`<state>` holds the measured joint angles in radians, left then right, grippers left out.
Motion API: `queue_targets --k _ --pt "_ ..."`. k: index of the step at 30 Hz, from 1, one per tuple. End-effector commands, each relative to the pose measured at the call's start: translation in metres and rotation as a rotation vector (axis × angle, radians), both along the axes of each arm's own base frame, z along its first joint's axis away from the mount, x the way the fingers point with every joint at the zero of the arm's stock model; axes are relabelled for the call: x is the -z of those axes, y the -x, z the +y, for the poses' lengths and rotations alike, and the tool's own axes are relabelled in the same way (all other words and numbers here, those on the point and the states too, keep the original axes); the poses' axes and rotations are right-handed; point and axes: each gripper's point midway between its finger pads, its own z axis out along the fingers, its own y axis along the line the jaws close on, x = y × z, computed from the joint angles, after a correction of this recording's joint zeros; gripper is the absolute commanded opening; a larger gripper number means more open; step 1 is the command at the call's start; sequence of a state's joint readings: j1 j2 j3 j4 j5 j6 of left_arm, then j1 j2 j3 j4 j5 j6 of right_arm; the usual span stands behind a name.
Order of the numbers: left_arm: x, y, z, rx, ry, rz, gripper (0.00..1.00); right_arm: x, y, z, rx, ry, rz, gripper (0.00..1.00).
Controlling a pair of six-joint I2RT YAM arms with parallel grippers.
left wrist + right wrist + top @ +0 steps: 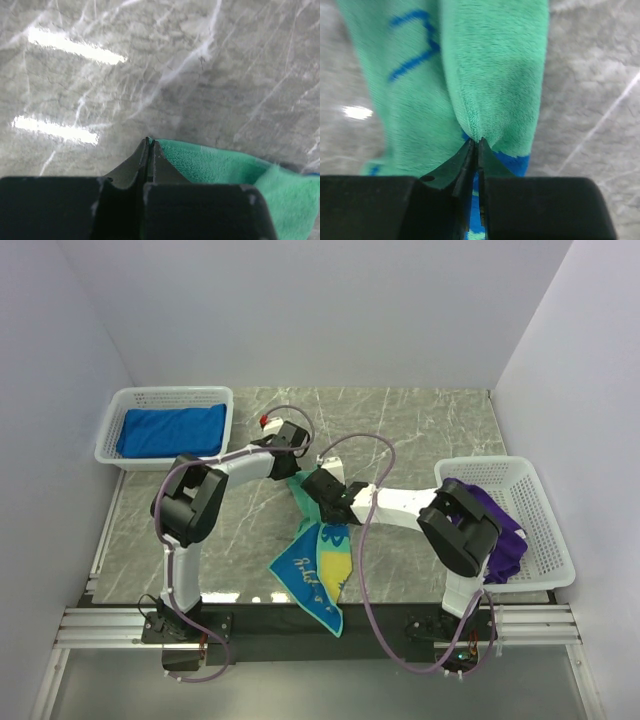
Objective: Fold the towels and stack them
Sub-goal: Flatten out the crumpled towel
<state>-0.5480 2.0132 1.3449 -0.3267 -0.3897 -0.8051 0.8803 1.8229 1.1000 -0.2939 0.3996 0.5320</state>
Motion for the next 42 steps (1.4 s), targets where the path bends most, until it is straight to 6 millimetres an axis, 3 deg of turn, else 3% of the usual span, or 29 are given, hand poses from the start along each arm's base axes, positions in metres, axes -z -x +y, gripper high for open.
queue_targets --k 1,5,6,8,9,10,13,16,20,24,28,30,34,36,39,42 --pt "0.031 0.015 0.026 -0.007 -0.095 0.120 0.01 -0.019 -0.004 -0.022 0.040 0.035 -0.053 0.09" --pt "0.028 0.005 0.027 -0.011 -0.097 0.111 0.01 -0.029 -0.014 -0.054 0.104 0.040 -0.077 0.09" --pt "0.026 0.002 0.029 -0.011 -0.100 0.109 0.01 -0.031 -0.024 -0.071 0.154 0.032 -0.082 0.09" --pt "0.023 -0.004 0.029 -0.016 -0.109 0.101 0.01 -0.031 -0.024 -0.093 0.191 0.007 -0.073 0.09" --pt "0.021 -0.006 0.029 -0.012 -0.115 0.096 0.01 -0.024 -0.031 -0.120 0.263 -0.008 -0.065 0.09" --pt "0.019 -0.011 0.029 -0.015 -0.116 0.090 0.01 -0.027 -0.032 -0.125 0.272 -0.069 -0.053 0.09" --pt "0.021 -0.015 0.030 -0.012 -0.130 0.095 0.01 -0.022 -0.040 -0.163 0.392 -0.176 -0.036 0.15" --pt "0.020 -0.022 0.028 -0.004 -0.136 0.088 0.01 -0.024 -0.047 -0.180 0.438 -0.205 -0.036 0.25" --pt "0.014 -0.034 0.023 0.005 -0.136 0.069 0.01 -0.044 -0.056 -0.175 0.410 -0.233 -0.077 0.47" --pt "0.009 -0.047 0.017 0.026 -0.141 0.045 0.01 -0.064 -0.056 -0.156 0.296 -0.279 -0.093 0.50" --pt "0.001 -0.080 0.013 0.034 -0.148 -0.005 0.01 -0.074 -0.040 -0.127 0.155 -0.318 -0.090 0.51" --pt "-0.004 -0.096 0.013 0.040 -0.155 -0.031 0.01 -0.071 -0.024 -0.109 0.074 -0.311 -0.067 0.51" --pt "-0.019 -0.143 0.021 0.014 -0.137 -0.091 0.01 -0.056 -0.002 -0.096 0.026 -0.277 -0.022 0.52" --pt "-0.026 -0.154 0.024 0.013 -0.125 -0.110 0.01 -0.046 0.007 -0.095 0.025 -0.285 0.005 0.52" --pt "-0.051 -0.168 0.035 0.005 -0.107 -0.178 0.06 -0.038 0.013 -0.087 -0.001 -0.281 0.034 0.52" --pt "-0.085 -0.167 0.045 0.008 -0.098 -0.238 0.15 -0.033 0.019 -0.076 -0.051 -0.249 0.063 0.51"
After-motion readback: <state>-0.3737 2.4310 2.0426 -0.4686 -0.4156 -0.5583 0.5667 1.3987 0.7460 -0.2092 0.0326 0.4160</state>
